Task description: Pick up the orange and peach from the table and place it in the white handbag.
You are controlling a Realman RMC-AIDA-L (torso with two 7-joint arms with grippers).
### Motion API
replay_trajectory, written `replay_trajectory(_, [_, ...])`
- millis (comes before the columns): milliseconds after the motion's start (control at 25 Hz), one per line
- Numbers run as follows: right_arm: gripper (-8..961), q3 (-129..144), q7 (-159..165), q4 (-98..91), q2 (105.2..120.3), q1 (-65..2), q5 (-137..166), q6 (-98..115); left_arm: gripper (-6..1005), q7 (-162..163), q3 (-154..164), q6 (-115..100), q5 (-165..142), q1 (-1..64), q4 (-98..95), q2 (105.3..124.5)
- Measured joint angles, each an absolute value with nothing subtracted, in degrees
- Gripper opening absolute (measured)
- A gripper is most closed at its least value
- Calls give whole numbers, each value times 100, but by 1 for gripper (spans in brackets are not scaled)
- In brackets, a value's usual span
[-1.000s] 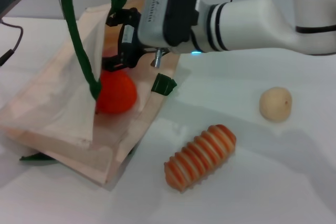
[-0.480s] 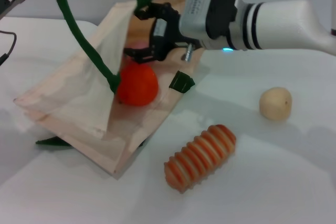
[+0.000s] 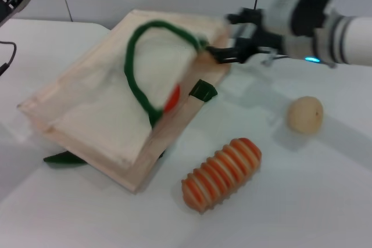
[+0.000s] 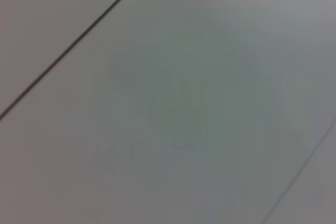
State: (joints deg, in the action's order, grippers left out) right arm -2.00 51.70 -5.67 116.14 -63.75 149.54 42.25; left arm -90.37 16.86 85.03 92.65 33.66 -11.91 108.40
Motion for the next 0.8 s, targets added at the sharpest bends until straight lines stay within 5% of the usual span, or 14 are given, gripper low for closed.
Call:
replay_trajectory(80, [894, -241, 5212, -674, 11615, -6275, 14845, 4242, 585, -9178, 1671, 8313, 9282, 3352, -1190, 10865])
replay_trajectory(280, [894, -429, 4798, -931, 11617, -5750, 13567, 4523, 581, -9960, 1640, 7697, 9400, 3317, -1187, 11025])
replay_trajectory(560, [894, -599, 3004, -606, 11646, -4863, 10950, 5712, 576, -12233, 1641, 6865, 10135, 3316, -1139, 11556])
replay_trajectory(800, [894, -676, 2168, -137, 11659, -4375, 9480, 6213, 576, -14138, 1644, 6498, 11004, 3353, -503, 11624])
